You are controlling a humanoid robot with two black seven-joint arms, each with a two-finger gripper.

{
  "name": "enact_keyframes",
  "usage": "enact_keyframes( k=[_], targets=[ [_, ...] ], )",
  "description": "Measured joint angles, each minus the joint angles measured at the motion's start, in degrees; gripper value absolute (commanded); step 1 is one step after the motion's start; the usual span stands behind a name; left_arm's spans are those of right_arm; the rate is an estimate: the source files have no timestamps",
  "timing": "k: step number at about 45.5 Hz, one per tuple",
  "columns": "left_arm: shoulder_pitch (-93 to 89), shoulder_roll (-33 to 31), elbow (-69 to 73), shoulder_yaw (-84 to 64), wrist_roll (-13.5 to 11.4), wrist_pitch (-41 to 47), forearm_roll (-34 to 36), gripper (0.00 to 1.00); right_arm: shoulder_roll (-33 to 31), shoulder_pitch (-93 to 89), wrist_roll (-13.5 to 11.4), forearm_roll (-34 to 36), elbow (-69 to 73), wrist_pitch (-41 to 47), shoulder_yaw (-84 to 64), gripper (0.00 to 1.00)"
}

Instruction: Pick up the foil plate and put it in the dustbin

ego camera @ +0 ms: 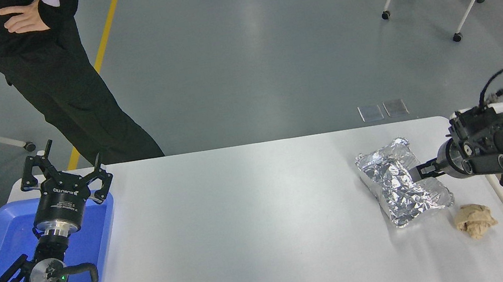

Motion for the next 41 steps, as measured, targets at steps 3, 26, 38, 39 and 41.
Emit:
enact_keyframes(
  k=[3,26,38,39,41],
  targets=[
    [0.0,0.0,0.0,0.0,0.0,0.0,0.0,1.00,0.0,-2.1,0.0,-0.6,-1.5,-0.9,0.9,0.92],
    [0.0,0.0,0.0,0.0,0.0,0.0,0.0,1.00,0.4,-11.1,0.1,-2.2,-7.3,-4.6,6.3,0.92],
    [0.0,0.0,0.0,0.0,0.0,0.0,0.0,1.00,0.7,-13.1,0.1,-2.3,-8.2,-5.9,7.1,0.85],
    [0.0,0.0,0.0,0.0,0.0,0.0,0.0,1.00,0.7,-13.2,0.1,-2.3,-8.3,-6.0,7.1,0.85],
    [0.0,0.0,0.0,0.0,0.0,0.0,0.0,1.00,0.8,-13.4,0.1,-2.3,-8.4,-6.0,7.1,0.85]
  ],
)
